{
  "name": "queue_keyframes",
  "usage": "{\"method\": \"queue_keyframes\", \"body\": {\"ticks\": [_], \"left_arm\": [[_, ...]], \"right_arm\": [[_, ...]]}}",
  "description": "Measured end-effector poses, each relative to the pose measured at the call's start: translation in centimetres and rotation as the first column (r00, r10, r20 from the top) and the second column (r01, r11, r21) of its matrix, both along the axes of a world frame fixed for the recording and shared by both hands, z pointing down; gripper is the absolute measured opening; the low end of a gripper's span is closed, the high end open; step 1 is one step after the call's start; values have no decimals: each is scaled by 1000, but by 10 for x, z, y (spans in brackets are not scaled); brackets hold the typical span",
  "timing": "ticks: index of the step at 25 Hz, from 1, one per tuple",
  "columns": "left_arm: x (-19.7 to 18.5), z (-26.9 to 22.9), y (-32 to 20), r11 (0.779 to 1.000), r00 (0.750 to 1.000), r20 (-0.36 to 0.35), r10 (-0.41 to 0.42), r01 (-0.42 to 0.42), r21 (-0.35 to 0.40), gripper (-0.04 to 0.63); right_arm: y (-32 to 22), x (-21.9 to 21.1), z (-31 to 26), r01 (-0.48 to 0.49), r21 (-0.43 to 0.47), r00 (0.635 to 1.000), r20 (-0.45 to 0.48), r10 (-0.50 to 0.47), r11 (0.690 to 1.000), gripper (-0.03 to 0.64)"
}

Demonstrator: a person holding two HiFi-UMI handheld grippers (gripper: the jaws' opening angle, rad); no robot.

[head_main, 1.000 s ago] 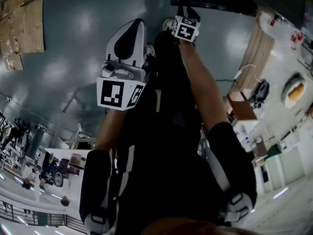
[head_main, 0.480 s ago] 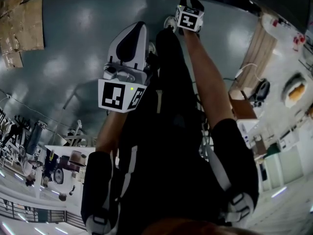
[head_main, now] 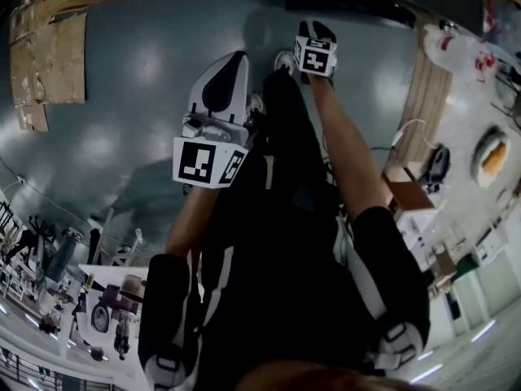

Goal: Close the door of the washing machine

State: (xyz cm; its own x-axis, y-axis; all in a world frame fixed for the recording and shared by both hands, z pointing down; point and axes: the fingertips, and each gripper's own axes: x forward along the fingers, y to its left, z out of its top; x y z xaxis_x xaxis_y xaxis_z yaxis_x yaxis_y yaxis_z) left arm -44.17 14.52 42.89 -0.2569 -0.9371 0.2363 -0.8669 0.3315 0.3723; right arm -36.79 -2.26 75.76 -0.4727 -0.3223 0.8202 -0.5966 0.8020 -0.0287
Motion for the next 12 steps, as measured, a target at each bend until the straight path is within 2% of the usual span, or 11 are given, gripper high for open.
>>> {"method": "queue_keyframes", "body": {"ticks": [3, 8, 12], "left_arm": [[10, -17, 7, 998, 999, 30, 43, -44, 41, 6], [40, -64, 34, 991, 997, 35, 68, -72, 117, 6], [65, -107, 47, 982, 994, 67, 82, -92, 163, 6]], "right_arm": [[-6, 16, -49, -20, 33, 997, 69, 17, 999, 95], [21, 61, -146, -77, -22, 981, 176, 79, 997, 91], [45, 85, -233, -74, -6, 947, 312, 72, 997, 87]]}}
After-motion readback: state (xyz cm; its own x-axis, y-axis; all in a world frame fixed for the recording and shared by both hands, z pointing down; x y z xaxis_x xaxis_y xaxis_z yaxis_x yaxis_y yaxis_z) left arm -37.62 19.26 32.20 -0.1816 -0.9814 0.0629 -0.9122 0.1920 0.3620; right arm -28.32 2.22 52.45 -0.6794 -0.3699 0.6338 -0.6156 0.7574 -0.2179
